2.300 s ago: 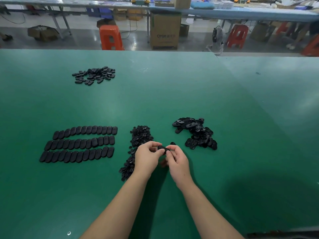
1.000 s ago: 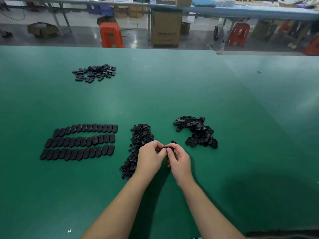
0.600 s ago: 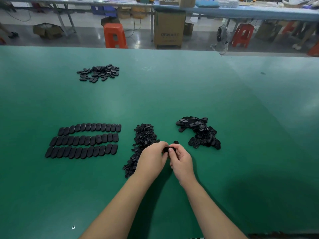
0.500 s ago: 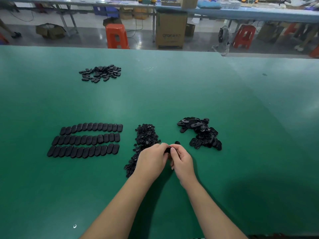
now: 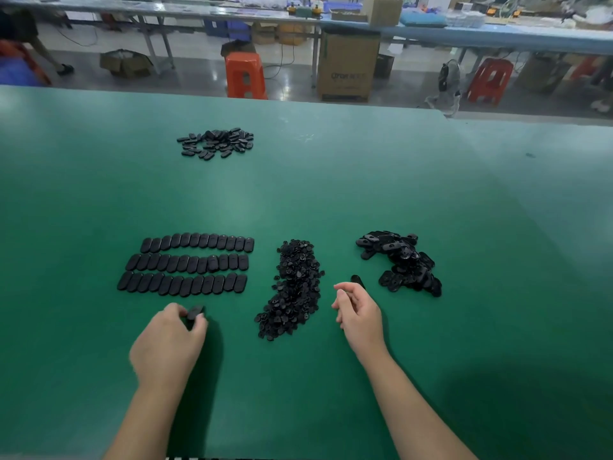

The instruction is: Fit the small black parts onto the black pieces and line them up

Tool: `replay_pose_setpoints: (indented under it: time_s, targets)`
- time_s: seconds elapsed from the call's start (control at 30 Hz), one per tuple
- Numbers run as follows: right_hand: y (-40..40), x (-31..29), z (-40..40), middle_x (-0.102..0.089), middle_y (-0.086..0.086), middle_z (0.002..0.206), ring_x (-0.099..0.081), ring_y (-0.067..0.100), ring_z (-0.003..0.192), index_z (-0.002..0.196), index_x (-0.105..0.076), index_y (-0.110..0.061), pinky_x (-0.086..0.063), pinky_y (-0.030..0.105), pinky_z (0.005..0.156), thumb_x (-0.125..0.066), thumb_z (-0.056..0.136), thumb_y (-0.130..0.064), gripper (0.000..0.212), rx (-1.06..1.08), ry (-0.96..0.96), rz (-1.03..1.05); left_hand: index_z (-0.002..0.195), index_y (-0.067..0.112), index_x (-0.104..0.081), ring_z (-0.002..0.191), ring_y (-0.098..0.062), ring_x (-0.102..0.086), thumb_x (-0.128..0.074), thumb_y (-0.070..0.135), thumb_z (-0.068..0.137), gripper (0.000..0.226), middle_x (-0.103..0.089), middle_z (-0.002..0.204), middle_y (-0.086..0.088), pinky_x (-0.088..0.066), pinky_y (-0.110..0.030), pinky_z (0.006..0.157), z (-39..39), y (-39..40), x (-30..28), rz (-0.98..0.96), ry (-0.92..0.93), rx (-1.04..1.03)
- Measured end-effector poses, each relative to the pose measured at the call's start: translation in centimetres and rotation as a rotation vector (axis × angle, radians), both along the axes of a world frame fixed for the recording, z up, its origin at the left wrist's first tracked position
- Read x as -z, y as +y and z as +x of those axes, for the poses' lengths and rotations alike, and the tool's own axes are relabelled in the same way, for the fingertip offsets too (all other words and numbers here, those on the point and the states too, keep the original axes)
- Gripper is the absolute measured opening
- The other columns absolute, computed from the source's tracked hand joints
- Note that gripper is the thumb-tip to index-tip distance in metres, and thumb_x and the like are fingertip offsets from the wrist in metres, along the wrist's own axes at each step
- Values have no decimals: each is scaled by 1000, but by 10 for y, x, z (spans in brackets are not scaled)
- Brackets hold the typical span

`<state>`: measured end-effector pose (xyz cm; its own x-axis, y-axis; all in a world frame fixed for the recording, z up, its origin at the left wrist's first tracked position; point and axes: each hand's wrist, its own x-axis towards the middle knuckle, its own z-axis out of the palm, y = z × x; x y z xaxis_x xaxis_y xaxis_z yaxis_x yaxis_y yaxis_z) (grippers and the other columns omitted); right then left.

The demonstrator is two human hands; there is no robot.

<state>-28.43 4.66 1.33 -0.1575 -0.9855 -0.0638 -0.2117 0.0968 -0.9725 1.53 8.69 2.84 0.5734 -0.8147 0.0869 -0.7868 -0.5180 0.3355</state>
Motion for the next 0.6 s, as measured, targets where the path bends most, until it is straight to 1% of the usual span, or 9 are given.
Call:
replay_pose_setpoints:
  time_s: [0.1,0.2,0.27,0.33,0.4,0.47,0.53,0.57,0.6]
  targets:
    - [0,0,1,-68,-10,73,-55,7,57,98,-67,-31,-50,36,59,-54,103,-19,18,-1,19,9,107,20,-63,64,-18,-48,-63,43,91,27,-61,83,4,-31,-25,51,0,1,0,-41,3,2]
    - [0,0,1,-68,-11,73,-54,6,57,98,-67,-31,-49,34,58,-54,103,-18,19,-4,32,19,102,20,-68,57,-7,-47,-66,29,94,13,-55,80,11,-26,-19,46,-23,-5,-1,-134,36,186]
    - [0,0,2,-68,-10,73,-54,7,57,98,-66,-30,-48,33,57,-54,103,-17,19,-9,37,29,104,22,-72,61,-5,-53,-62,27,97,13,-59,83,13,-36,-21,47,-42,-11,0,-139,85,317]
    - [-1,-1,2,-67,-8,73,-53,7,58,98,-66,-31,-48,32,57,-54,103,-16,19,-35,52,42,111,25,-71,69,-6,-57,-57,31,100,20,-60,90,12,-47,-25,56,-59,-16,4,-112,143,389]
    - [-3,-2,-1,-65,-6,76,-53,9,62,99,-65,-32,-49,31,59,-55,102,-17,18,-97,90,66,116,26,-71,70,-9,-57,-53,32,102,23,-58,93,11,-48,-27,58,-70,-16,9,-92,170,421]
    - [-5,-4,-6,-63,-6,79,-52,7,62,100,-65,-34,-48,25,59,-56,102,-19,18,-141,130,59,115,22,-72,67,-12,-57,-55,29,101,23,-56,91,9,-46,-28,57,-72,-14,15,-122,197,425]
    - [-9,-7,-15,-60,-11,85,-49,1,59,103,-66,-33,-42,14,57,-56,102,-20,16,-103,279,-13,114,16,-73,68,-14,-57,-59,23,99,22,-56,89,8,-48,-30,60,-68,-12,21,-167,232,431]
    - [-12,-8,-22,-58,-11,93,-50,0,62,110,-66,-31,-40,12,59,-56,102,-21,17,-67,402,-44,114,13,-74,68,-13,-57,-61,20,98,21,-56,88,8,-48,-30,61,-67,-10,24,-190,244,440]
    - [-17,-10,-28,-56,-9,104,-52,0,66,121,-65,-28,-40,14,63,-55,102,-23,21,-33,530,-48,114,11,-74,68,-13,-56,-63,18,97,21,-56,88,7,-47,-29,62,-65,-9,26,-210,252,450]
